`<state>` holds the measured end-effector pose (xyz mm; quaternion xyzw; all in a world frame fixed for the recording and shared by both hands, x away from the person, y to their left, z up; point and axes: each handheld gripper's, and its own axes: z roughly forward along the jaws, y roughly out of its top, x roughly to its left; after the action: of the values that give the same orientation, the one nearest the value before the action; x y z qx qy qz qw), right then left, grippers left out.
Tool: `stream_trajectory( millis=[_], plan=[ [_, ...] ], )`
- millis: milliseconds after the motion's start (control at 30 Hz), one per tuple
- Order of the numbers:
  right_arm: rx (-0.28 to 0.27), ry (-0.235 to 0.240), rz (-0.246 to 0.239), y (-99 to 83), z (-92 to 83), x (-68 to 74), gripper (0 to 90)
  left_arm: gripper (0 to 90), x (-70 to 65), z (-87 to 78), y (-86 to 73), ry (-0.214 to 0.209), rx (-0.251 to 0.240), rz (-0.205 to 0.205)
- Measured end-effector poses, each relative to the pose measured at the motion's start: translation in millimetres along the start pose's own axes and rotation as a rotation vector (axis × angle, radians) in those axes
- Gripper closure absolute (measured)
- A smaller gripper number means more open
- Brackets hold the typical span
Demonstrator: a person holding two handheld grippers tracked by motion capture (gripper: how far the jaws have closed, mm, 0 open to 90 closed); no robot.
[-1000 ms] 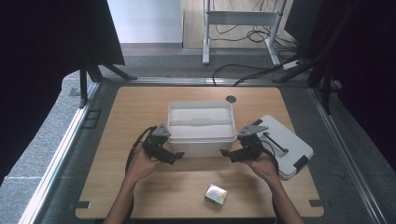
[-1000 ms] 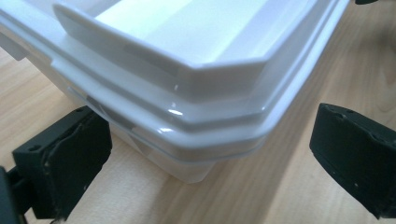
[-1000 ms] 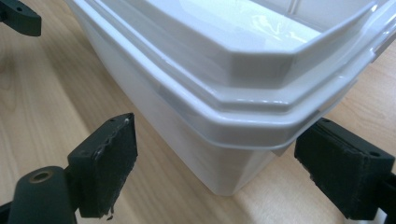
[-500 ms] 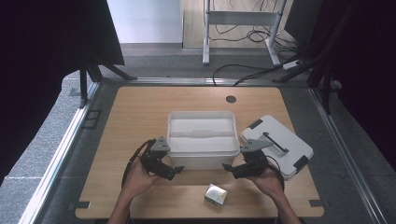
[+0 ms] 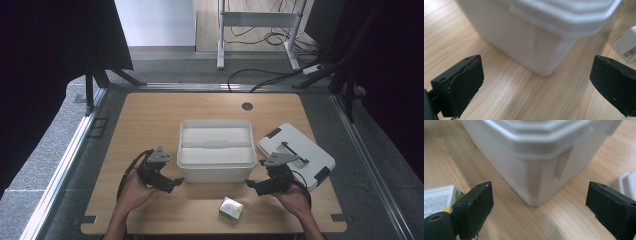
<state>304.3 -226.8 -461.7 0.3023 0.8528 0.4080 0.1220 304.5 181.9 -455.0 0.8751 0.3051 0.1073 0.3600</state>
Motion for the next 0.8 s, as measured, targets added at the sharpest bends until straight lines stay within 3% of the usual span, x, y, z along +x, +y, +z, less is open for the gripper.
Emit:
stream_trajectory(
  millis=[367,800],
  plan=[
    [0.019,-0.034,0.056,-28.1,-7.8,-9.1,7.0,0.0,26.1,-14.5,-10.6,0.05,0.02,-0.032],
    [0.123,-0.057,0.046,-59.4,0.2,-10.1,6.2,0.0,55.9,-29.5,7.6,0.104,0.034,-0.05]
  ],
)
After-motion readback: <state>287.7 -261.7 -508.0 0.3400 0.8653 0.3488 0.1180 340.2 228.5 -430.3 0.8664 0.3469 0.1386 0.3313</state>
